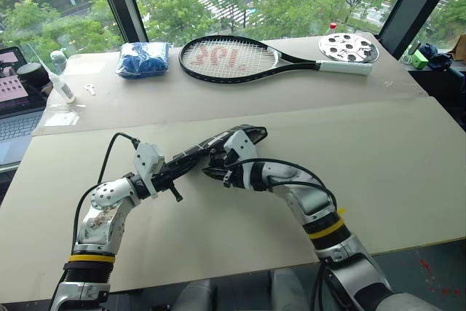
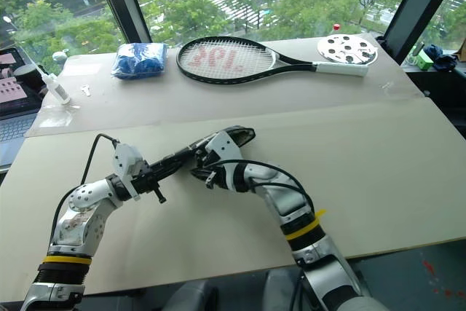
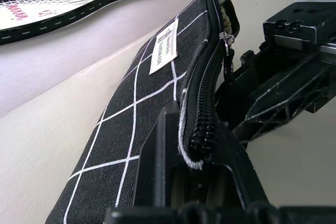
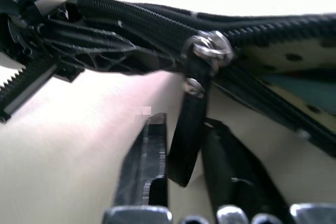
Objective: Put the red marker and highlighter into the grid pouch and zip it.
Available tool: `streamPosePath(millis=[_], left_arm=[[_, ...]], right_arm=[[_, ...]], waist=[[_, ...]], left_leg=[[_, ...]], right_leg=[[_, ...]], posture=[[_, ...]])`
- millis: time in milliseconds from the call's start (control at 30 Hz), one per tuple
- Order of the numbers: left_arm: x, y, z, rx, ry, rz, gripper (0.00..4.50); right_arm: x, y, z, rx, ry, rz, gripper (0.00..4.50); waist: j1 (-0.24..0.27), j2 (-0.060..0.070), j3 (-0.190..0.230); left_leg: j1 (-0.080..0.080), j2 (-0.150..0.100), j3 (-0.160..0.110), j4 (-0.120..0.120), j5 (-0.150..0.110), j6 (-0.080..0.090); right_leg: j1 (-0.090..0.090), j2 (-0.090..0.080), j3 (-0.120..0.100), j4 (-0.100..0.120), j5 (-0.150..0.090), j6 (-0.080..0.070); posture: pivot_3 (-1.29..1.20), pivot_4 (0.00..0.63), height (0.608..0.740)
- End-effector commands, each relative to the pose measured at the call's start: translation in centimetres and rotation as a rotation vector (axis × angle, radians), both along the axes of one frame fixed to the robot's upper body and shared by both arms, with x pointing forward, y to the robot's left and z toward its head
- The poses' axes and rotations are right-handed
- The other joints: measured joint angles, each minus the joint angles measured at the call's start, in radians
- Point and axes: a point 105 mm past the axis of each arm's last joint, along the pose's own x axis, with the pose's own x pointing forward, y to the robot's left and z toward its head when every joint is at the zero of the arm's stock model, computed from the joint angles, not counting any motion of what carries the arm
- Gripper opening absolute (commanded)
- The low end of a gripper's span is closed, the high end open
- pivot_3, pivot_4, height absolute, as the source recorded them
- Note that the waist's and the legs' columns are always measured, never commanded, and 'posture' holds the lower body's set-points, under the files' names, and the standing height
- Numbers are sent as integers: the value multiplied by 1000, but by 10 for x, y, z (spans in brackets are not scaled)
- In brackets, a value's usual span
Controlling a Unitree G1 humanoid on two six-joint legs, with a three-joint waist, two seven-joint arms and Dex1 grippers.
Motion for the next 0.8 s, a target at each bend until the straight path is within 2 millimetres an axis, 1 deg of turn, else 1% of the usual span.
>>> streamPosePath(millis=[33, 167, 200, 300, 333, 400, 433, 467, 500, 533, 567, 600, 700, 733, 767, 800], left_arm=[[-1, -1, 10, -1, -43, -3, 0], [0, -2, 11, -1, -46, -5, 0], [0, -2, 11, -2, -48, -5, 0], [0, -2, 13, -4, -51, -7, 0], [0, -2, 13, -4, -51, -7, 0], [-1, -1, 12, -1, -49, -5, 0], [-1, -1, 11, -1, -48, -4, 0], [-1, 0, 11, -1, -47, -2, 0], [-1, 0, 10, -2, -46, -2, 0], [-1, 0, 10, -2, -45, -1, 0], [-2, 0, 10, -2, -43, -3, 0], [-2, -1, 9, 0, -42, -7, 0], [-1, -2, 9, 2, -42, -14, 0], [0, -3, 9, 1, -43, -14, 0], [0, -3, 9, 1, -44, -15, 0], [1, -4, 10, 0, -45, -17, 0]], right_arm=[[1, -2, 22, 43, -75, 19, 32], [4, -14, 25, 27, -94, -6, 32], [8, -27, 23, 0, -89, -32, 32], [13, -72, 20, -97, -103, -58, 32], [14, -81, 21, -113, -107, -68, 32], [29, -117, 23, -183, -143, -174, 32], [34, -128, 24, -204, -157, -208, 32], [41, -146, 28, -228, -169, -262, 32], [44, -157, 29, -243, -178, -290, 32], [46, -164, 30, -252, -183, -304, 32], [47, -169, 31, -262, -194, -308, 32], [47, -170, 31, -258, -196, -305, 32], [45, -161, 33, -198, -197, -280, 32], [43, -157, 35, -177, -198, -271, 674], [44, -155, 37, -161, -203, -278, 886], [44, -155, 38, -140, -185, -283, 1210]], waist=[[0, 0, 0], [0, 0, 0], [1, 0, 0], [11, 0, 0], [15, 0, 0], [15, 0, 0], [15, 0, 0], [14, 0, 0], [13, 0, 0], [10, 0, 0], [7, 0, 0], [3, 0, 0], [2, 0, 0], [2, 0, 0], [4, 0, 0], [4, 0, 0]], left_leg=[[0, 0, 0, 0, 0, 0], [0, 0, 0, 0, 0, 0], [0, 0, 0, 0, 0, 0], [-1, -1, 0, 0, 0, 0], [-1, -1, 0, 1, 0, 0], [-1, -1, 1, 1, 0, 0], [-1, -1, 1, 1, 0, 0], [0, 0, 1, 0, 0, 0], [0, 0, 2, 0, 0, 0], [0, 0, 3, 0, 0, 0], [0, 0, 3, 0, 0, 0], [0, 0, 3, 0, 0, 0], [-1, 1, 4, 0, 0, 1], [-1, 0, 4, 0, 0, 1], [-1, 0, 4, 0, 0, 1], [-1, 0, 4, 0, 0, 1]], right_leg=[[0, 0, 0, 0, 0, 0], [0, 0, 0, 0, 0, 0], [0, 0, 0, 0, 0, 0], [0, -1, 0, 0, 0, 0], [1, -1, 0, -1, 0, 0], [1, -1, 0, -3, 0, 1], [1, 0, 0, -3, 0, 0], [1, 0, 0, -3, 0, 0], [1, 0, 0, -3, 0, 0], [1, 0, 0, -3, 0, 0], [1, 0, 0, -3, 0, 0], [1, 0, 0, -3, 0, 0], [1, 0, 0, -3, 0, 0], [1, 0, 0, -4, 0, 0], [1, 0, 0, -4, 0, 0], [1, -1, 0, -4, 0, 1]], posture=[[0, 150, 740], [0, 150, 740], [0, 150, 740], [0, 150, 740], [0, 150, 740], [0, 150, 740], [0, 150, 740], [0, 150, 740], [0, 150, 740], [0, 150, 740], [0, 150, 740], [0, 150, 740], [0, 150, 740], [0, 150, 740], [0, 150, 740], [0, 150, 740]])
